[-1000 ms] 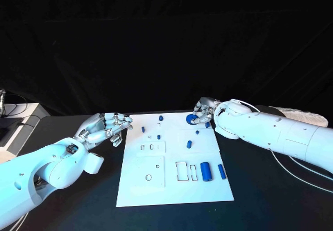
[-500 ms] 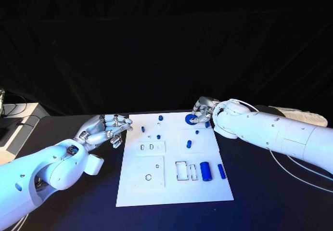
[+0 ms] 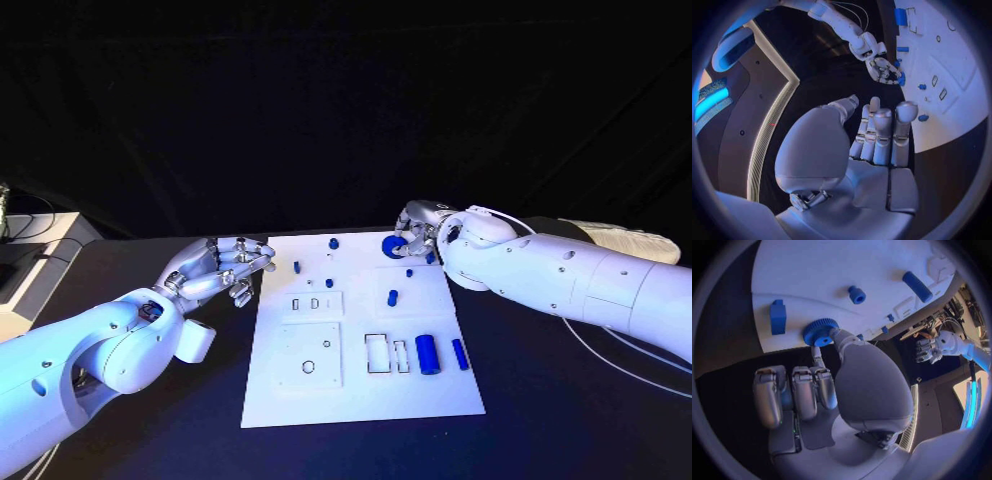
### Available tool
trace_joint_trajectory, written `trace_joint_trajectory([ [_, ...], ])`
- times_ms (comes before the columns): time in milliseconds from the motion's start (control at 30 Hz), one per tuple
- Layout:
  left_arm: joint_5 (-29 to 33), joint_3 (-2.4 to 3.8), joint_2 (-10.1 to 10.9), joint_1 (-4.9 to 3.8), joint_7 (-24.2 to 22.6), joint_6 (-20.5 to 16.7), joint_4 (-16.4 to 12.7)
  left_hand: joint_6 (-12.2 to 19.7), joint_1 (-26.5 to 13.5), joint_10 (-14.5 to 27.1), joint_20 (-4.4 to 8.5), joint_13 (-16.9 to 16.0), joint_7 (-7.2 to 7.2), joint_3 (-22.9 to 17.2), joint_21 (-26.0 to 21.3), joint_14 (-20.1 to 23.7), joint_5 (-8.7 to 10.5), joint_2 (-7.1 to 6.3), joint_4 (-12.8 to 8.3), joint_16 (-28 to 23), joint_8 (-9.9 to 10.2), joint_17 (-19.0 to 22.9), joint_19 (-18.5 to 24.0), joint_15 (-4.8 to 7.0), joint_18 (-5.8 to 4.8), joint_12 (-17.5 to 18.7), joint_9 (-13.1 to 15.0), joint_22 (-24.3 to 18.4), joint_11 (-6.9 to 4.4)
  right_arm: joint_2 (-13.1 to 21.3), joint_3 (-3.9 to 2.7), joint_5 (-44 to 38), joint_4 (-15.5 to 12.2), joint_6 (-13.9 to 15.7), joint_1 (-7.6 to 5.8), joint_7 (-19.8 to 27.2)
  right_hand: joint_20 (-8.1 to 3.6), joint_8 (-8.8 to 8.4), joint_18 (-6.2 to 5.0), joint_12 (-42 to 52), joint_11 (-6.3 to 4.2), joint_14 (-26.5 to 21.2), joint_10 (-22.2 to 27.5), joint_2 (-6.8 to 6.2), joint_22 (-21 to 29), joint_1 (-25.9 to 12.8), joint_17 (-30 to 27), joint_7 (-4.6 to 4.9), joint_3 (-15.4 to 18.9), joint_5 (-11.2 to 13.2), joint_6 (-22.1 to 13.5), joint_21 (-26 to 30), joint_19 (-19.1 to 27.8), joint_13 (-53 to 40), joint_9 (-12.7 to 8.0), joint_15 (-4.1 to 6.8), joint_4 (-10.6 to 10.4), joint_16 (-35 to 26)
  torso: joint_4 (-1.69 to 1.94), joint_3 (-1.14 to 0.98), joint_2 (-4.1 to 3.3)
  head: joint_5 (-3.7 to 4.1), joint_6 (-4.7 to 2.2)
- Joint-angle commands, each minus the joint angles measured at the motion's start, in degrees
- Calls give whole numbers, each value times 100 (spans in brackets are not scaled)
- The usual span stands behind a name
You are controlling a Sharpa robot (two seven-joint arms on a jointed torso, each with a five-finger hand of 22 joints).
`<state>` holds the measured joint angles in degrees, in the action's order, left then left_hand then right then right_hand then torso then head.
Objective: Assemble the parts on the task board
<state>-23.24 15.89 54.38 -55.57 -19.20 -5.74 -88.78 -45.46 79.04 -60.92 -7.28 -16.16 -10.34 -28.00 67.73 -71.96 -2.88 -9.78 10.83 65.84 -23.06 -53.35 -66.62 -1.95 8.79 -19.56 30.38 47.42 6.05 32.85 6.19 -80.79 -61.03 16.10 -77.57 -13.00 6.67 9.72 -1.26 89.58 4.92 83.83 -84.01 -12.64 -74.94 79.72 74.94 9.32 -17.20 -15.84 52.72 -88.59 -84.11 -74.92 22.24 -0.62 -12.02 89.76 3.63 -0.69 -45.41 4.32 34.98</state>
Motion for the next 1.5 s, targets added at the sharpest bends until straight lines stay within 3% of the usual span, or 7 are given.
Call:
trace_joint_trajectory([
  [33, 15, 4, -8, 3, -21, 70, -12, 22, 12, 16, -1, 10, -4, -39, 20, 18, 2, 39, -15, -18, 40, 4, 57, 13, -73, 33, -7, -3, -1, -3, 10, -413, -18, 12, 13, 56, -13, -30, 84, -28, -15, 617, -513, -78, -1365, -4, 1506, 17, -1, 37, -36, -18, -491, -1405, -10, 3, -7, 24, -7, -2, 0, 7, -3],
  [400, 15, 4, 1, 5, -9, 65, -18, 27, 21, 21, -4, 17, -13, -68, 28, 15, 1, 46, -35, -19, 53, 2, 60, 7, -75, 44, -11, 5, 5, -18, 24, -334, 19, -98, 28, 38, 6, -66, 77, -64, 1, 617, -467, -110, -1342, -52, 1506, 34, 51, 0, -93, 3, -475, -1353, -25, -17, -48, 24, -1, 0, -3, 20, -3],
  [533, 15, 4, 3, 5, -6, 61, -21, 26, 34, 20, -5, 19, -14, -85, 31, 14, 1, 47, -53, -20, 58, 2, 63, 7, -75, 47, -11, 6, 5, -26, 26, -299, 18, 16, 29, 35, 15, -49, 82, -44, 2, 617, -492, -48, -1362, 22, 1506, 33, -36, -276, -46, -13, -488, -1383, -21, -19, -39, 24, -3, -1, -3, 11, -4],
  [600, 15, 4, 7, 5, -4, 58, -24, 26, 34, 20, -5, 19, -14, -85, 31, 14, 1, 47, -53, -20, 58, 2, 63, 7, -75, 47, -11, 6, 5, -27, 26, -314, -2, 185, 30, 49, 11, -31, 88, -18, -7, 617, -525, -34, -1382, 30, 1506, 25, -138, -515, 16, -30, -502, -1421, -20, -11, -47, 24, -4, 1, -3, 15, -7],
  [767, 15, 4, 16, 5, -2, 52, -25, 23, 38, 19, -6, 21, -15, -94, 33, 14, 1, 51, -59, -22, 59, 4, 63, 6, -75, 48, -11, 9, 6, -6, 27, -458, -114, 576, 30, 64, -1, -25, 95, -1, -23, 617, -547, -65, -1405, 5, 1506, 9, -284, -756, 75, -50, -518, -1446, -28, 3, -53, 24, 5, 0, -4, 7, -4],
  [1033, 15, 4, 25, 5, 1, 53, -15, 23, 38, 19, -6, 21, -15, -94, 33, 14, 1, 51, -59, -22, 59, 4, 63, 6, -75, 48, -11, 9, 6, 71, 21, -670, -449, 956, 16, -1, -6, -27, 108, 16, -27, 617, -568, -87, -1447, -30, 1506, 3, -313, -749, 87, -88, -547, -1471, -32, 9, -64, 24, 2, 5, -2, -3, -10],
  [1500, 15, 4, 30, 5, 8, 55, -8, 18, 36, 13, -7, 23, -17, -110, 40, 12, 2, 54, -70, -22, 62, 3, 63, 4, -76, 50, -11, 16, 8, -26, 16, -889, -882, 1009, -34, -92, -12, -38, 112, 21, -31, 617, -574, -121, -1461, -60, 1506, -1, -335, -678, 91, -100, -557, -1478, -39, 15, -68, 24, -3, 5, 2, -28, -29],
])
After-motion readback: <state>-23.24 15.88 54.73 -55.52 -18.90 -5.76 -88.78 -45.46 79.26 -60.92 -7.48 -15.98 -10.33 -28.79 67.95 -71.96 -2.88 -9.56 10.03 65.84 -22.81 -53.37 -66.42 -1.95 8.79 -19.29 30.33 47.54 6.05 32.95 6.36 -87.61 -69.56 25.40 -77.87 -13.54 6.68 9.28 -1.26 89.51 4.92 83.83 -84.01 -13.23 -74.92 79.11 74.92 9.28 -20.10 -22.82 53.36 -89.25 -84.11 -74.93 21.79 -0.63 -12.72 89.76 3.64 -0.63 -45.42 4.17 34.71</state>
